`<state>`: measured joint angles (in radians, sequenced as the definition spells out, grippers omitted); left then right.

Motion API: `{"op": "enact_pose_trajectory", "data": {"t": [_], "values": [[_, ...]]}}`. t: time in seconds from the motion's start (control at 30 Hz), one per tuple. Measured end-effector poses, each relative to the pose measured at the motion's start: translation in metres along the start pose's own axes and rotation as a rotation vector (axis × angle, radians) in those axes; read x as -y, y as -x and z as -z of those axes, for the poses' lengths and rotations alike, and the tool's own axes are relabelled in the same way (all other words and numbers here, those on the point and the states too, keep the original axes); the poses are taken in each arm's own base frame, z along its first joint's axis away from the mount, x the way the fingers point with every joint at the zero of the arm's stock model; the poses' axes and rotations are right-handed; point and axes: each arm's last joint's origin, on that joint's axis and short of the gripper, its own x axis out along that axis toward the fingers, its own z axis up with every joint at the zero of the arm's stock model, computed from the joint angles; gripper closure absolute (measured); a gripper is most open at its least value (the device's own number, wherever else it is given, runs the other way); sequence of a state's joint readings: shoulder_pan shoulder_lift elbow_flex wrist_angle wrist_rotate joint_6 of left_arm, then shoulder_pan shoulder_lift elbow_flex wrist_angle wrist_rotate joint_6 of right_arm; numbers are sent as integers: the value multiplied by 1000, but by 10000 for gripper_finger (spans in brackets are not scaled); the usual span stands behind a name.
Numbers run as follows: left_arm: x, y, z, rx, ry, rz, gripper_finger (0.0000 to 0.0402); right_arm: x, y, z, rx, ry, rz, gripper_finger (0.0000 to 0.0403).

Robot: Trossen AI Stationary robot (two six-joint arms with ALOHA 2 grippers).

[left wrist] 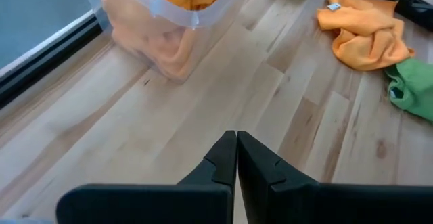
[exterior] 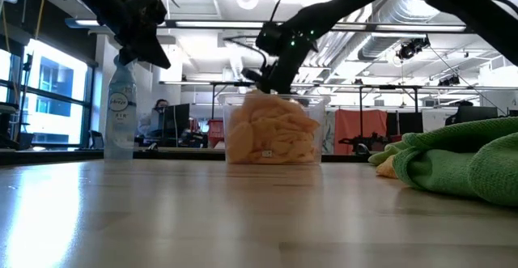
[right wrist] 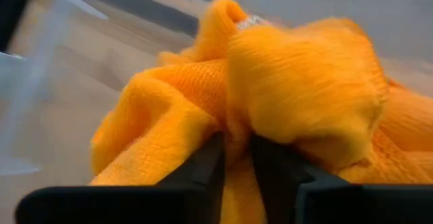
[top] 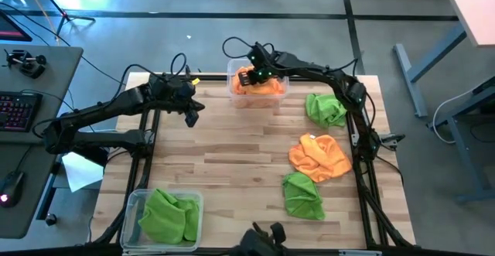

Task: Sort microfiber towel by color & place in baskets
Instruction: Put the orange towel into the top transparent bin, then put the green towel into the bottom transparent bin

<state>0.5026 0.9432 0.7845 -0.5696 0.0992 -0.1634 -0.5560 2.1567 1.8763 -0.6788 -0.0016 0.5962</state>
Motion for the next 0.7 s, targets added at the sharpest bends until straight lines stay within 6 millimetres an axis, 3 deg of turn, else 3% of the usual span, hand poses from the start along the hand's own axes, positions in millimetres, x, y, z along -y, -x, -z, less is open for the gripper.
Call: {"op": "enact_pose_trajectory", "data": {"t": [0.23, 0.43, 0.7], "values": [[0, 0, 1, -8, 18, 2, 401, -6, 43, -8, 61, 22, -38, 274], [1, 3, 1, -3, 18, 22, 402, -5, 85, -8, 98, 48, 12, 266], [5, 17, 4, 25, 17, 66, 402, -14, 142, 20, 47, 108, 131, 268]]}}
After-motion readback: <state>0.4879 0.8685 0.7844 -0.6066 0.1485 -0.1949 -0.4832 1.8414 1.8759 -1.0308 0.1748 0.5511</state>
